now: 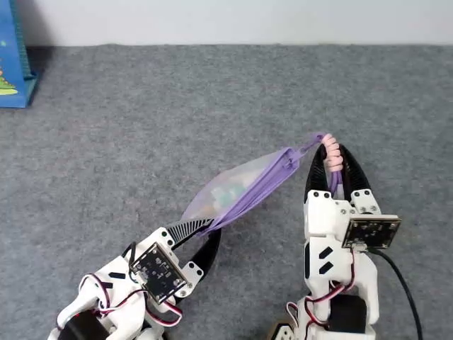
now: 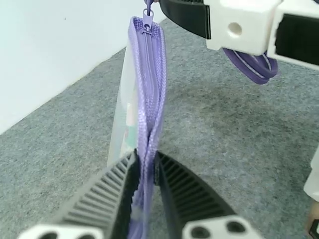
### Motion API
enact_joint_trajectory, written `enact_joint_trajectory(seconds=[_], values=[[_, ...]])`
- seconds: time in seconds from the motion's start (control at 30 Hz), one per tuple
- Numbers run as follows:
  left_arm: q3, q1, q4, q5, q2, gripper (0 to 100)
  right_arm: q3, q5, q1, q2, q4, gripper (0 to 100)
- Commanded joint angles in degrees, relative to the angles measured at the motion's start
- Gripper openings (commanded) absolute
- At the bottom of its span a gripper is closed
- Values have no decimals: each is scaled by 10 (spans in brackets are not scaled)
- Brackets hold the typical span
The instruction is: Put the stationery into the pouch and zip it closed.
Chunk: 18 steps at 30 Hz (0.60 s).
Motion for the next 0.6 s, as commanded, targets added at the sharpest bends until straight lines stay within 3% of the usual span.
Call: enact_joint_trajectory(seconds=[0.0, 0.13, 0.27, 0.4, 0.57], values=[[-10, -10, 20, 4, 2, 11, -13, 0, 33, 5, -13, 17], [-12, -38, 15, 6, 2, 32, -49, -63, 29, 5, 49, 147], [1, -128, -22, 47, 2, 147, -93, -88, -28, 5, 147, 318], [25, -199, -74, 105, 2, 255, -149, -109, -86, 5, 217, 328], [29, -256, -110, 141, 2, 262, -222, -122, -153, 5, 294, 321]])
